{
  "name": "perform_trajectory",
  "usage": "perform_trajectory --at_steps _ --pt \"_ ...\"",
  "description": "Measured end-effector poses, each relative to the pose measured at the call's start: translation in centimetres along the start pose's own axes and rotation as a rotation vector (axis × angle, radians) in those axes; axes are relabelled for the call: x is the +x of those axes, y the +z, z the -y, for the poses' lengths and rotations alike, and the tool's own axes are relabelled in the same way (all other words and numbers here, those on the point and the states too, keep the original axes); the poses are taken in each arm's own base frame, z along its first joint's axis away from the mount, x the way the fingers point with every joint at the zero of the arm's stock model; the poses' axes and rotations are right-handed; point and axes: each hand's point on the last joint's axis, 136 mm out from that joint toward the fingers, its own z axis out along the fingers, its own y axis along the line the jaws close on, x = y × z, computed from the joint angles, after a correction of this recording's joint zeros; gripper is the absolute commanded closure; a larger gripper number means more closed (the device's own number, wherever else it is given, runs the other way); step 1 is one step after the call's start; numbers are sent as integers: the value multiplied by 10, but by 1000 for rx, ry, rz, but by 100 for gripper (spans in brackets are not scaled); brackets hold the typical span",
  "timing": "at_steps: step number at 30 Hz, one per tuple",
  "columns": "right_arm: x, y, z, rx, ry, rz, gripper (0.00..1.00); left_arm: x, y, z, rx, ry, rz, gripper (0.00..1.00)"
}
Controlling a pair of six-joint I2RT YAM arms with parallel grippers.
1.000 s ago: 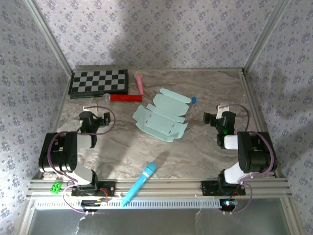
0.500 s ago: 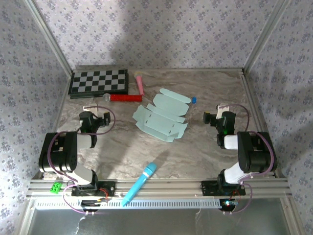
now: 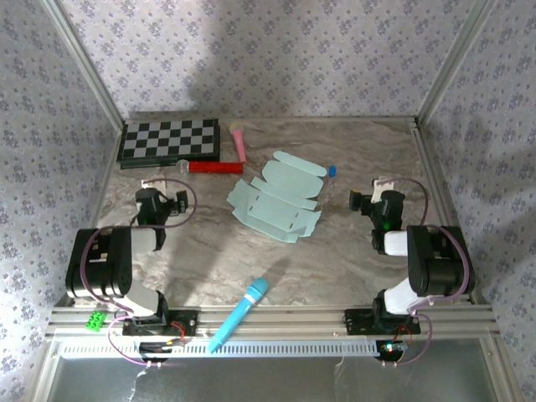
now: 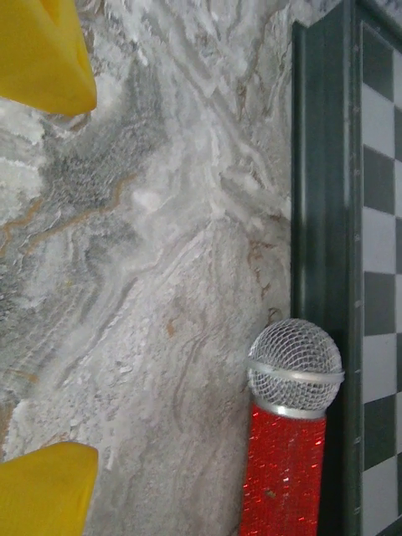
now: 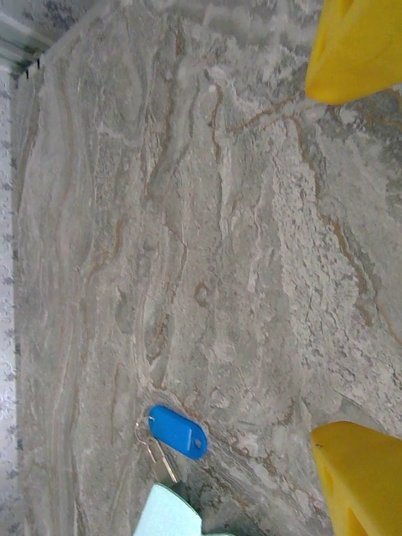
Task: Fold the paper box
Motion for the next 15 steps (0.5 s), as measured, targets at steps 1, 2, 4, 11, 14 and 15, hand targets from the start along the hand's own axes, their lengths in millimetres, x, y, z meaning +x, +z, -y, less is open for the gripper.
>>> perform_trajectory --at_steps 1,2,4,11,14,15 --pt "-2 -2 2 9 4 6 1 -7 -2 -2 -13 -12 -5 0" --pt "-8 -5 5 23 9 16 1 -20 -6 -4 -28 -30 -3 0" --pt "-18 -13 9 39 24 30 1 -46 -14 -4 -31 -68 14 1" --pt "-75 -30 2 7 122 -8 1 -72 -51 57 98 -74 -30 7" --pt "-90 -38 -29 -88 121 -41 5 -55 -64 107 215 -24 -127 20" --pt "-91 -41 -46 -133 111 -61 8 -50 -68 123 249 -12 -157 26"
